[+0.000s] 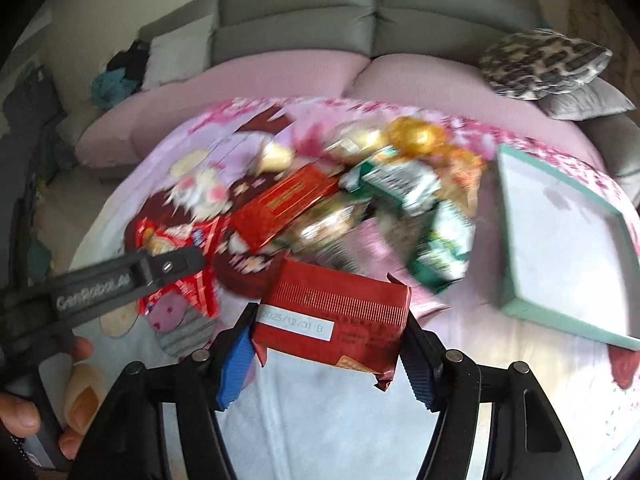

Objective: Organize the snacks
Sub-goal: 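Close the left tool on the red bag while the right tool closes on the red box, then carry the red bag with the left tool while the right tool carries the red box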

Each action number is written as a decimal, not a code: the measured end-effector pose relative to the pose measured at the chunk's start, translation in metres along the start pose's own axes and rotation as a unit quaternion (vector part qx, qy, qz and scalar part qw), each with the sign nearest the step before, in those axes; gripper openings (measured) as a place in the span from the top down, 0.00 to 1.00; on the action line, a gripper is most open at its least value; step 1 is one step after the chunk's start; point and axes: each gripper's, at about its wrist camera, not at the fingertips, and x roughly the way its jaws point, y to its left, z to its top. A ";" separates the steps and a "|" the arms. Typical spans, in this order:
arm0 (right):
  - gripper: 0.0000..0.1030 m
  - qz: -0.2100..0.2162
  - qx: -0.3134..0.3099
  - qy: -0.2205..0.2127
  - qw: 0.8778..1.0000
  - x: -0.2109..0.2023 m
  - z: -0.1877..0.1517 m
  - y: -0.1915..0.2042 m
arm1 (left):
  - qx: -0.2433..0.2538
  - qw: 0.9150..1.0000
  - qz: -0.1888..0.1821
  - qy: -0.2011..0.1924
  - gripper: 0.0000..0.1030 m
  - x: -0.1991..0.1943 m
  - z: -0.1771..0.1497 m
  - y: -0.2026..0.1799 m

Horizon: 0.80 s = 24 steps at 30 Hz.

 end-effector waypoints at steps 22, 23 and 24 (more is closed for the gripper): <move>0.33 -0.128 0.210 -0.065 0.967 -0.038 0.049 -0.217 | 0.183 0.979 -0.085 0.005 0.52 0.036 0.026 -0.220; 0.33 -0.131 0.216 -0.063 0.966 -0.036 0.050 -0.225 | 0.186 0.978 -0.089 0.009 0.52 0.041 0.026 -0.227; 0.33 -0.132 0.221 -0.063 0.964 -0.033 0.049 -0.231 | 0.188 0.978 -0.092 0.013 0.52 0.047 0.025 -0.234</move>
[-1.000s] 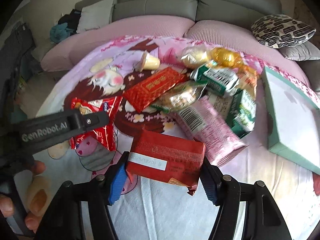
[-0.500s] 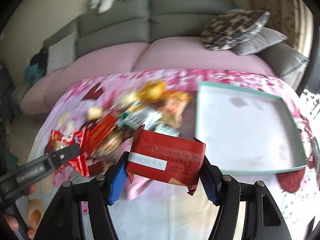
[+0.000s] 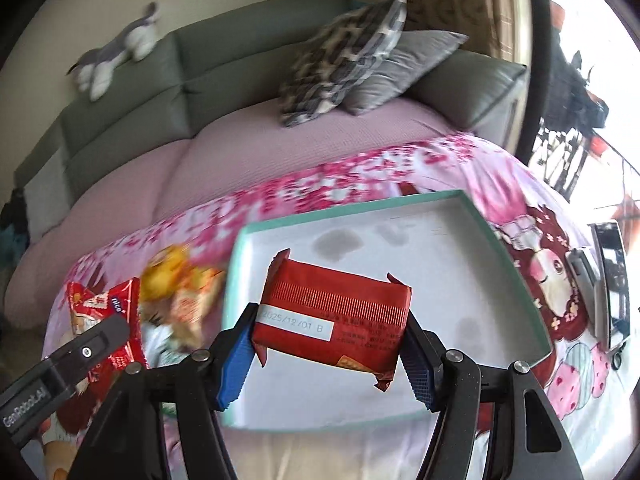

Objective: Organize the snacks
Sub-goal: 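Carry the red bag with the left tool while the right tool carries the red box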

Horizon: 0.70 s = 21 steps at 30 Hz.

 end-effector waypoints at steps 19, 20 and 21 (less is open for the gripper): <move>0.33 0.005 0.065 0.018 0.998 0.067 0.004 -0.066 | 0.040 0.999 -0.020 0.028 0.52 0.119 0.022 -0.048; 0.33 0.005 0.066 0.020 0.998 0.068 0.003 -0.067 | 0.043 0.998 -0.018 0.030 0.52 0.124 0.021 -0.050; 0.33 0.003 0.069 0.022 0.997 0.070 0.003 -0.069 | 0.045 0.998 -0.016 0.032 0.52 0.127 0.020 -0.051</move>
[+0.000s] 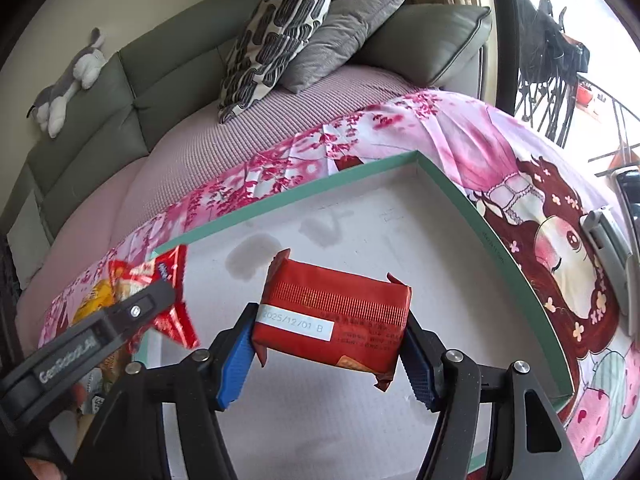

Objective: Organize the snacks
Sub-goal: 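Carry the red bag with the left tool while the right tool carries the red box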

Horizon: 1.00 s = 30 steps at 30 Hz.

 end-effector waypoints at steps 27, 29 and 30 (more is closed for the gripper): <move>0.33 -0.001 0.014 0.014 1.000 0.006 0.000 -0.014 | -0.004 0.999 0.035 0.020 0.51 -0.015 -0.044 0.015; 0.32 -0.002 0.013 0.017 1.000 0.007 0.000 -0.014 | -0.005 0.999 0.036 0.022 0.50 -0.014 -0.044 0.015; 0.32 -0.002 0.011 0.019 1.000 0.007 0.000 -0.013 | -0.007 0.999 0.037 0.023 0.48 -0.014 -0.043 0.015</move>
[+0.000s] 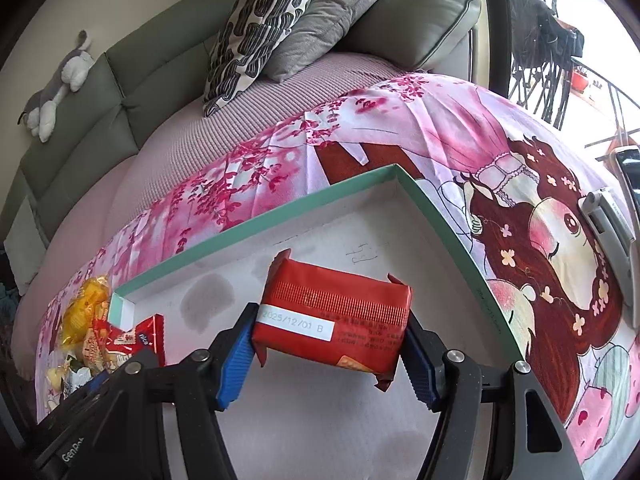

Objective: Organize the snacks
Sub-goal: 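Carry the red bag with the left tool while the right tool carries the red box, then open the right tool to drop the red box in the tray while the left tool releases the red bag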

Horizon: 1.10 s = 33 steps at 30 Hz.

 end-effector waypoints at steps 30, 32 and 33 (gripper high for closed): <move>0.00 -0.010 -0.038 -0.006 0.999 -0.030 -0.009 0.011 | -0.044 0.996 0.028 -0.075 0.02 -0.072 0.004 0.015; 0.00 -0.008 -0.039 -0.007 0.999 -0.031 -0.010 0.012 | -0.050 0.994 0.057 -0.084 0.02 -0.075 0.002 0.023; 0.00 -0.008 -0.040 -0.008 0.999 -0.031 -0.011 0.013 | -0.052 0.992 0.069 -0.087 0.02 -0.076 0.000 0.027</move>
